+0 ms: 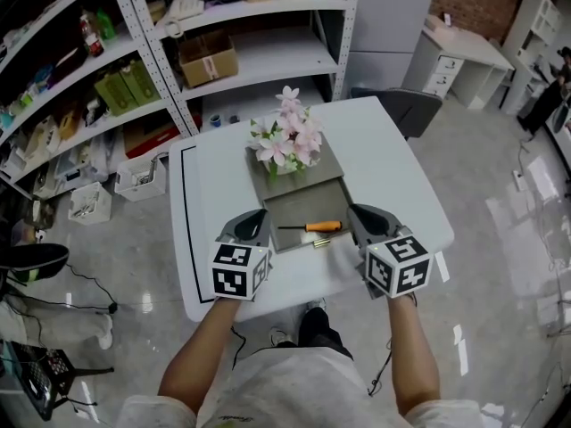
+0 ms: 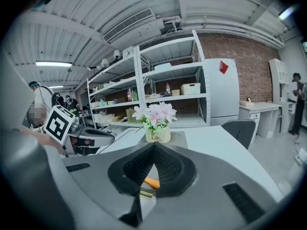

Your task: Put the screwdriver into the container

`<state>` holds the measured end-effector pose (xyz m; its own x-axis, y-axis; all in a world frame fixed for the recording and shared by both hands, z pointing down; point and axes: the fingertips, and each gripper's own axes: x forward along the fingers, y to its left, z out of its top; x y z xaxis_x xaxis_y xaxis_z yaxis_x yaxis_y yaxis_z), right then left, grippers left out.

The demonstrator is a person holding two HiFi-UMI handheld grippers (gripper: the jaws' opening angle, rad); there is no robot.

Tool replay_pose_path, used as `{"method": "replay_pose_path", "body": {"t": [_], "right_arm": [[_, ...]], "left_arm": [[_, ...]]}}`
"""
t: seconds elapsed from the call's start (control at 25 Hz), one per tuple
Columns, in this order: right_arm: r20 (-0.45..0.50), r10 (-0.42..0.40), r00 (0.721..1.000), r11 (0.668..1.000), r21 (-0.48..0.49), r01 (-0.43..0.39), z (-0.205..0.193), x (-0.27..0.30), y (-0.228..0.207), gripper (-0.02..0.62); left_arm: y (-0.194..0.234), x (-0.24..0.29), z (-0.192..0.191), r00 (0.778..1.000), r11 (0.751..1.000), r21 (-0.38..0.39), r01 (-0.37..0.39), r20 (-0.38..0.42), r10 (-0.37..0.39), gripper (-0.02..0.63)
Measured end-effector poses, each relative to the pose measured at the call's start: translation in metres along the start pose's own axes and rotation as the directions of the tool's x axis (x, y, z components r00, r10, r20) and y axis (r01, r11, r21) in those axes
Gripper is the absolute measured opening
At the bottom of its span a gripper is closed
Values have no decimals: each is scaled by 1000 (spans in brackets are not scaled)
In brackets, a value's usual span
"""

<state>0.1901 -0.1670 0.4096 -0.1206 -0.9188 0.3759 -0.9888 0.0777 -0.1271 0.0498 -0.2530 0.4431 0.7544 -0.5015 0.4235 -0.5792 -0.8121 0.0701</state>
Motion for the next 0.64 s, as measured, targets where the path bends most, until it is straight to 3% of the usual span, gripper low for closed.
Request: {"method": "replay_pose_path", "body": {"t": [0.64], "right_arm": [[-12, -1, 1000, 999, -40, 0, 0, -7, 13, 5]], "left_arm": [[-3, -9, 2, 1000, 1000, 3, 16, 17, -16, 3]]}}
